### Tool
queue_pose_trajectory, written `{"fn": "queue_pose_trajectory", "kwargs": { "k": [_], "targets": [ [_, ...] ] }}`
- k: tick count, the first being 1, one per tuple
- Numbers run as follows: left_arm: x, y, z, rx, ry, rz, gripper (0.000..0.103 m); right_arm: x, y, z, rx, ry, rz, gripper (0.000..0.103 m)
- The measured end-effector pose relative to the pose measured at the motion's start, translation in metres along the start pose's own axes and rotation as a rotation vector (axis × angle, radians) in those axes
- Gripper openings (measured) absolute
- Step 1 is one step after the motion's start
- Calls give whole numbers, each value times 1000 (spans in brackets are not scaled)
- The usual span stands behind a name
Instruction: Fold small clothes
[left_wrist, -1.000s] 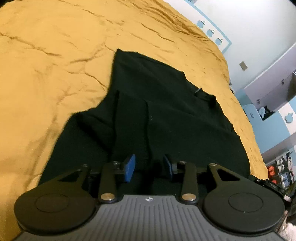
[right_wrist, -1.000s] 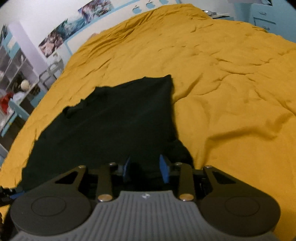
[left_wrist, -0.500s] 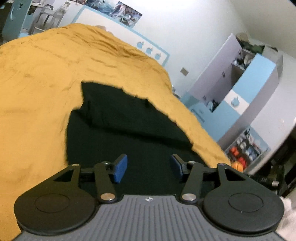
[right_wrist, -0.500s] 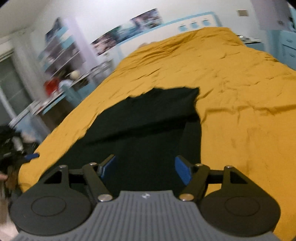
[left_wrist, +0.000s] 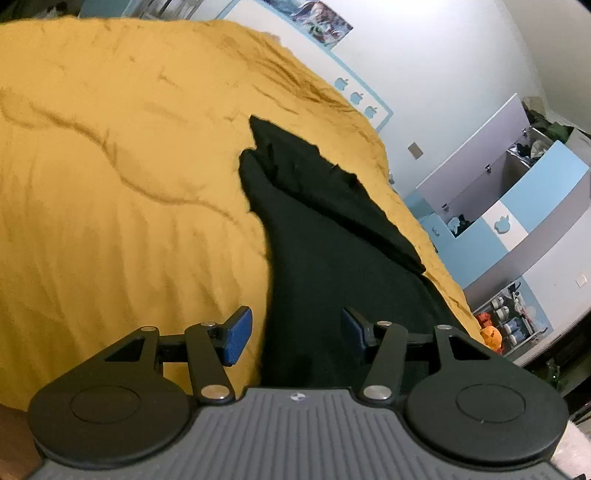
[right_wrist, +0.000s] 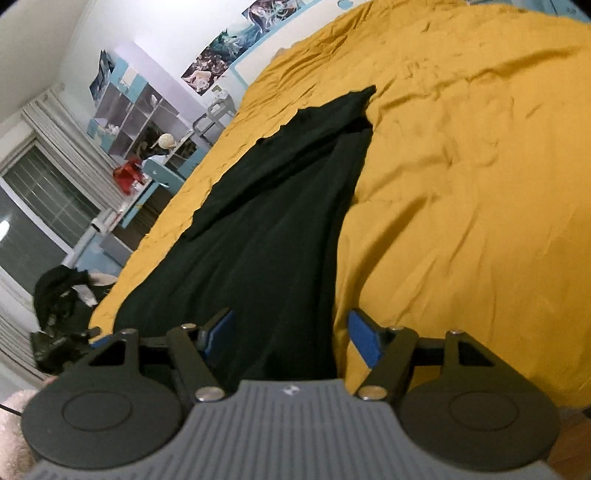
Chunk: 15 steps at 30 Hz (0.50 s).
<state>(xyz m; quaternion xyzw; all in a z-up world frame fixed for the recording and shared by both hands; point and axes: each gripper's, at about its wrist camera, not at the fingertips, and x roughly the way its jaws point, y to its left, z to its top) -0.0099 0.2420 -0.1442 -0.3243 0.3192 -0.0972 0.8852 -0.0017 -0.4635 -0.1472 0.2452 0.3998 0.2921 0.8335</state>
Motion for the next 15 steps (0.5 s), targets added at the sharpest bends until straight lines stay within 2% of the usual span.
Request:
{"fn": "queue_pose_trajectory", "kwargs": {
  "k": [3, 8, 15],
  "targets": [
    [10, 6, -5, -32, 53, -64, 63, 6, 0, -2, 4, 56, 33, 66],
    [34, 16, -18, -55, 169, -134, 72, 15, 3, -17, -24, 154, 49, 65],
    [39, 21, -19, -93, 161, -158, 72, 24, 1, -22, -9, 179, 59, 65]
  ]
}}
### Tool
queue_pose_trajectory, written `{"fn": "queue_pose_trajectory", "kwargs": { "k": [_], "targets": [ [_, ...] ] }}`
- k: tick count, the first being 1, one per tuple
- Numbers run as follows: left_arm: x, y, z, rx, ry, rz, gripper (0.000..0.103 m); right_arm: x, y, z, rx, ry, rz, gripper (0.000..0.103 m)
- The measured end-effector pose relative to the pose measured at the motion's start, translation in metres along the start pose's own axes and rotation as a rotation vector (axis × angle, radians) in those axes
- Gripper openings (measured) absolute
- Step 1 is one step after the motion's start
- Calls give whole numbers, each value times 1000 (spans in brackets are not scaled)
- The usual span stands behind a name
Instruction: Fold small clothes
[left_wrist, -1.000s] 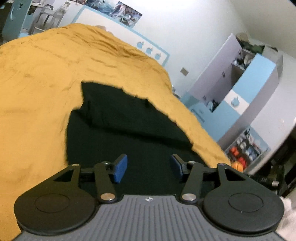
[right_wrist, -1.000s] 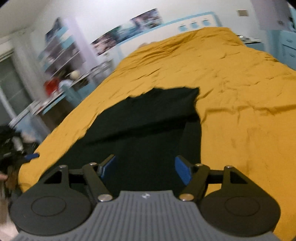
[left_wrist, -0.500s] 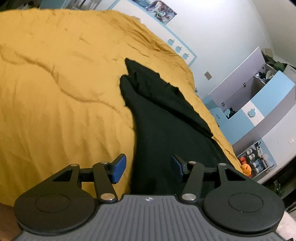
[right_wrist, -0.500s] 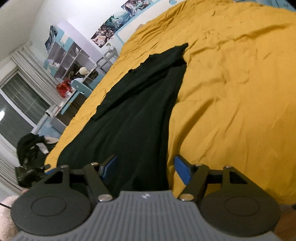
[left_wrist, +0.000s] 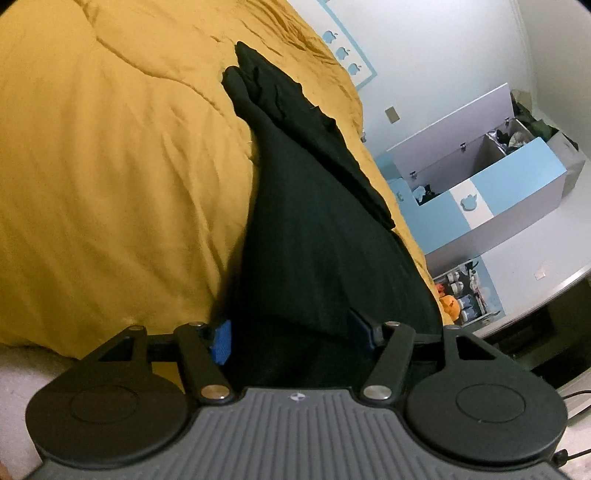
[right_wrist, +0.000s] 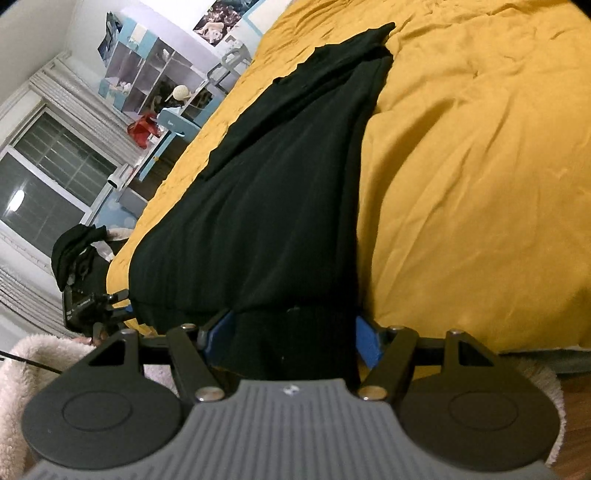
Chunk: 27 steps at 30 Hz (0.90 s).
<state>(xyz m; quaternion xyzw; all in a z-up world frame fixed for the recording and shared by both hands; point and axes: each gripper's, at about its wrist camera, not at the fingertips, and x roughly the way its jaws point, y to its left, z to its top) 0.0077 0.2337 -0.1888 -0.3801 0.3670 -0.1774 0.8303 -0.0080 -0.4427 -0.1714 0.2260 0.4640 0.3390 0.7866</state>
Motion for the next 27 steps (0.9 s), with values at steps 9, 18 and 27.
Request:
{"fn": "queue_pose_trajectory", "kwargs": {
  "k": [9, 18, 27],
  "targets": [
    [6, -9, -6, 12, 19, 14, 72, -10, -5, 0, 24, -40, -8, 62],
    [6, 0, -15, -43, 18, -33, 77, 13, -7, -5, 54, 41, 42, 53],
    [-9, -10, -20, 52, 56, -53, 18, -2, 5, 0, 25, 23, 80, 22]
  ]
}}
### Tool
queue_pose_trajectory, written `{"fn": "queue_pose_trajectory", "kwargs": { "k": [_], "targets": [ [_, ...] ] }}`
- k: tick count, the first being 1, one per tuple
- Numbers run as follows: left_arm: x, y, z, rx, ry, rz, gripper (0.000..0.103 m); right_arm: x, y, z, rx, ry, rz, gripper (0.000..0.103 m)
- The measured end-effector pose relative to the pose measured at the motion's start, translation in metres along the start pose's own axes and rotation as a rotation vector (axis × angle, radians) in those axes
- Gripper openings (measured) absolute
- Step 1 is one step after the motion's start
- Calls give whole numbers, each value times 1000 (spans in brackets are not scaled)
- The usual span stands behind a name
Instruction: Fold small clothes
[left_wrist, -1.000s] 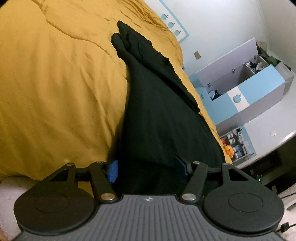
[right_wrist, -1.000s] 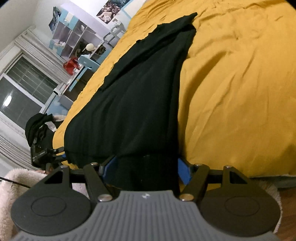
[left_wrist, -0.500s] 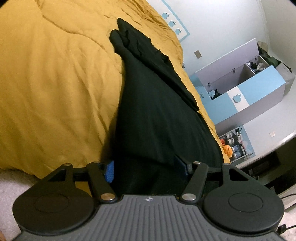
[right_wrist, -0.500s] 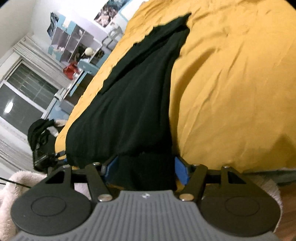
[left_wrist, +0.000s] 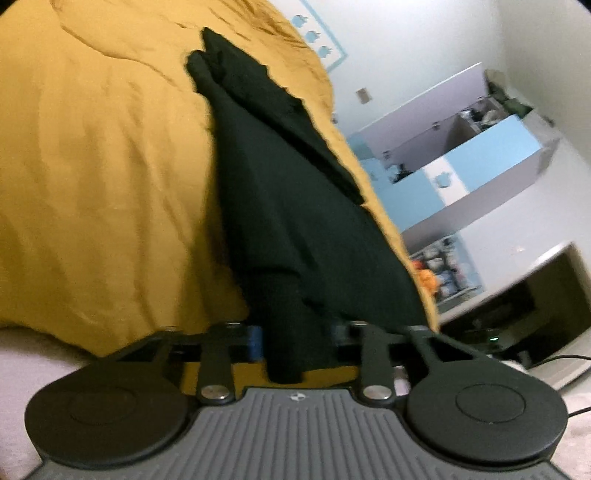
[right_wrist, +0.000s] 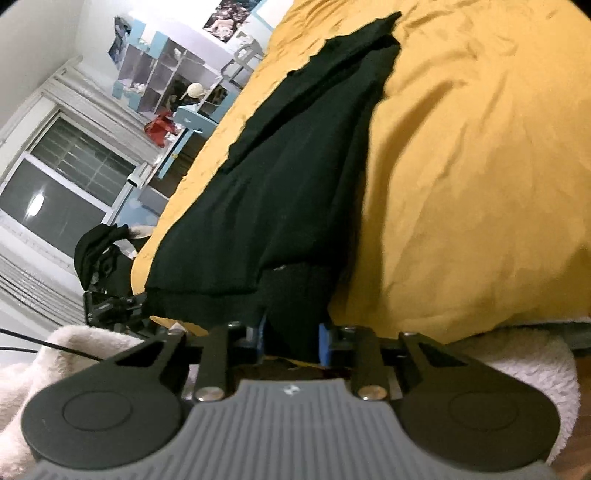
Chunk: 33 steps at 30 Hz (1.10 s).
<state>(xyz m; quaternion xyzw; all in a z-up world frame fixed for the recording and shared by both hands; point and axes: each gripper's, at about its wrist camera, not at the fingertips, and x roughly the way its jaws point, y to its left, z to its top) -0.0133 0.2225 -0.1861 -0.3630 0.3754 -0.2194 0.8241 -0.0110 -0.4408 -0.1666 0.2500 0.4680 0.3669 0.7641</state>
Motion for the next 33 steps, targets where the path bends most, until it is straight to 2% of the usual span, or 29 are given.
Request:
{"fn": "queue_pose_trajectory", "kwargs": {
  "k": [5, 9, 12, 14, 16, 18, 24, 29, 33],
  "targets": [
    [-5, -4, -1, -18, -21, 21, 8, -2, 3, 6, 11, -8, 18, 22],
    [-6, -11, 0, -124, -54, 71, 6, -14, 8, 12, 48, -68, 73, 21],
    [-10, -14, 5, -183, -117, 8, 6, -21, 13, 21, 79, -141, 135, 19],
    [-12, -19, 12, -210, -158, -69, 6, -21, 15, 27, 106, -185, 174, 18],
    [-14, -27, 25, -198, -192, -108, 6, -22, 16, 36, 137, -233, 217, 17],
    [-13, -33, 42, -190, -224, -145, 6, -20, 17, 47, 171, -292, 255, 16],
    [16, -41, 115, -143, -296, -180, 6, -7, 17, 101, 251, -466, 333, 15],
    [47, -27, 187, -143, -349, -214, 6, 11, 10, 173, 276, -564, 288, 15],
    [84, -10, 249, -122, -350, -189, 6, 42, -9, 241, 307, -596, 247, 14]
  ]
}}
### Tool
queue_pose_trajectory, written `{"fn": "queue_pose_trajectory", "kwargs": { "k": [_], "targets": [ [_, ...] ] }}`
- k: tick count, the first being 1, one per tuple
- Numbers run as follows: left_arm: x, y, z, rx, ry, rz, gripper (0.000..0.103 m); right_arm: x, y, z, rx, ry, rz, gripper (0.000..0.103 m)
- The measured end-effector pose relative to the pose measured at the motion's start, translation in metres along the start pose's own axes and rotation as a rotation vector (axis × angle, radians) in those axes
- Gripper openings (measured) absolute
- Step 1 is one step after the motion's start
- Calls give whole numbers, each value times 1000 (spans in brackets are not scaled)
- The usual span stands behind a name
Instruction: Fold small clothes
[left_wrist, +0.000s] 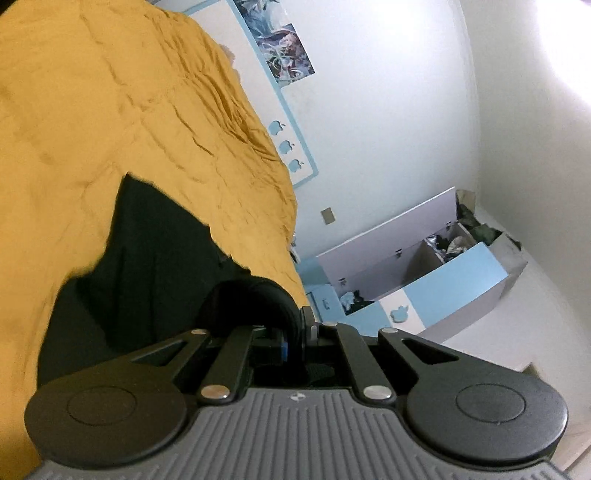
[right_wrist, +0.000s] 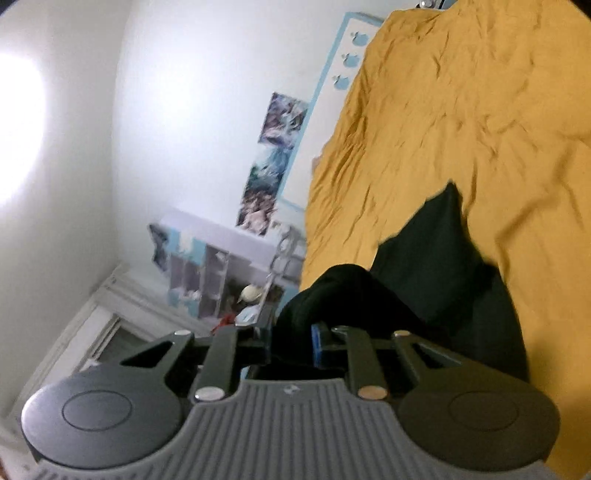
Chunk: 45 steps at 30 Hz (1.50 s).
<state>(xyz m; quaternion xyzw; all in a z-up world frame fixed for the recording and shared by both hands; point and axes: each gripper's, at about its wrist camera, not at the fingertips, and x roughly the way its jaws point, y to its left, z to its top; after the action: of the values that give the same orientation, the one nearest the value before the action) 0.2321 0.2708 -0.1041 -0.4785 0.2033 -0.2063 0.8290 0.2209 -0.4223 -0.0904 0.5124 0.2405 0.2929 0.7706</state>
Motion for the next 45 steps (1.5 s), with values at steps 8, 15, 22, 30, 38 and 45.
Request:
{"fn": "queue_pose_trajectory", "kwargs": {
  "k": [8, 15, 22, 30, 38, 45],
  "targets": [
    [100, 68, 71, -16, 1, 103, 6, 146, -48, 71, -2, -22, -138, 14],
    [128, 109, 94, -94, 69, 380, 16, 225, -96, 93, 80, -79, -390, 59],
    [21, 42, 69, -47, 3, 301, 52, 161, -58, 57, 75, 39, -295, 68],
    [-48, 26, -61, -220, 85, 421, 59, 65, -27, -37, 85, 157, -435, 77],
    [-19, 67, -70, -293, 27, 487, 59, 51, -58, -54, 170, 70, -459, 76],
    [11, 86, -57, -385, -55, 464, 59, 80, -72, -48, 154, -18, -480, 75]
  ]
}}
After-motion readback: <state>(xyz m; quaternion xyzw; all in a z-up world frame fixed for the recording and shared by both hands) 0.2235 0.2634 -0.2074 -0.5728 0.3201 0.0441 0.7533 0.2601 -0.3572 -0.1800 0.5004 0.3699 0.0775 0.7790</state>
